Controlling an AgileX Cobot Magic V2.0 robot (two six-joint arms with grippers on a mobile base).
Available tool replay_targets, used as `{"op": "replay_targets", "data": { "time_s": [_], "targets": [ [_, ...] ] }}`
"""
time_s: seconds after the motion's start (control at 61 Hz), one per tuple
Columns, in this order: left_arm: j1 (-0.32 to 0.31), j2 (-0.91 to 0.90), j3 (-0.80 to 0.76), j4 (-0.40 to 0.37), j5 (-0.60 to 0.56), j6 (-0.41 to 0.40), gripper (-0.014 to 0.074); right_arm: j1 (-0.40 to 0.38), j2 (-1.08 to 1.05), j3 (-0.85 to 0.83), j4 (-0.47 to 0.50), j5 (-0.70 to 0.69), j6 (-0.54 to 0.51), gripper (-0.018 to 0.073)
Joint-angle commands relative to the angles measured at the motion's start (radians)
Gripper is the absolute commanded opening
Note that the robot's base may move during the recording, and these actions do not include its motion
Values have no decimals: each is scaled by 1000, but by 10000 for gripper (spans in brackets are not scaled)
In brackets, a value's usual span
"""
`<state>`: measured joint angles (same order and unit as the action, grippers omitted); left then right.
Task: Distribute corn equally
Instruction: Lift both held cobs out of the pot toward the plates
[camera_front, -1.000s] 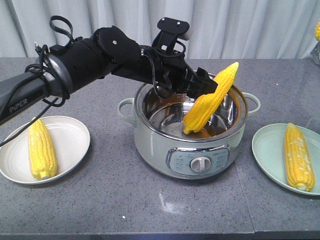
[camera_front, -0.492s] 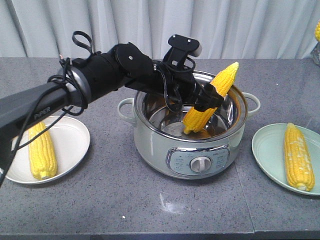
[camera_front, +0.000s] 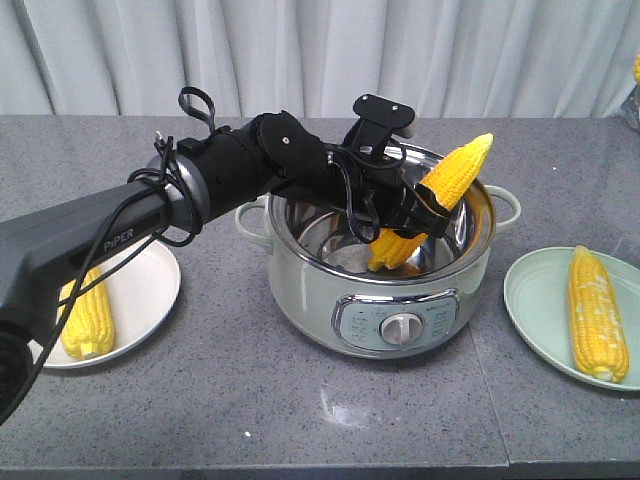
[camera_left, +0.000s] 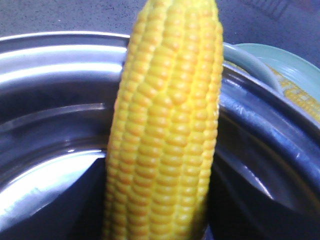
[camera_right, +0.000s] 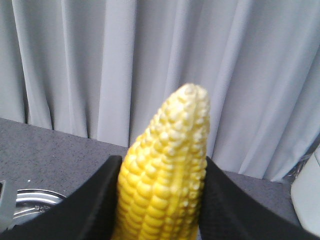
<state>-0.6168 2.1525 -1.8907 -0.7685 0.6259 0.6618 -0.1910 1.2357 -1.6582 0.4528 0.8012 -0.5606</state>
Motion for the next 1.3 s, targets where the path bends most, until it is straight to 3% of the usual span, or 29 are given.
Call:
{"op": "replay_targets", "data": {
  "time_s": [0.0, 0.082, 0.311, 0.443, 0.557, 0.754, 0.967, 1.279],
  "targets": [
    [-7, -59, -33, -41, -44, -2, 120, -8, -17, -27, 10, -63, -5, -6],
    [-7, -61, -33, -41, -42, -2, -9, -8, -17, -27, 10, -56, -5, -6],
    [11, -147, -39, -37, -33, -5, -8, -8, -17, -27, 31, -53, -2, -6],
    [57, -256, -39, -22, 23, -13, -8, -8, -17, -27, 86, -44, -2, -6],
    [111, -367, -39, 44, 130, -82, -8, -8, -18, -27, 152, 10, -7, -6],
    [198, -561, -39, 234, 312, -236, -8, -8, -17, -27, 265, 169, -37, -6],
    [220, -690, -38, 391, 374, -307, -8, -8, -17, -27, 414, 244, -114, -6],
    [220, -714, -36, 411, 384, -316, -8, -8, -17, -27, 412, 290, -114, -6]
  ]
}}
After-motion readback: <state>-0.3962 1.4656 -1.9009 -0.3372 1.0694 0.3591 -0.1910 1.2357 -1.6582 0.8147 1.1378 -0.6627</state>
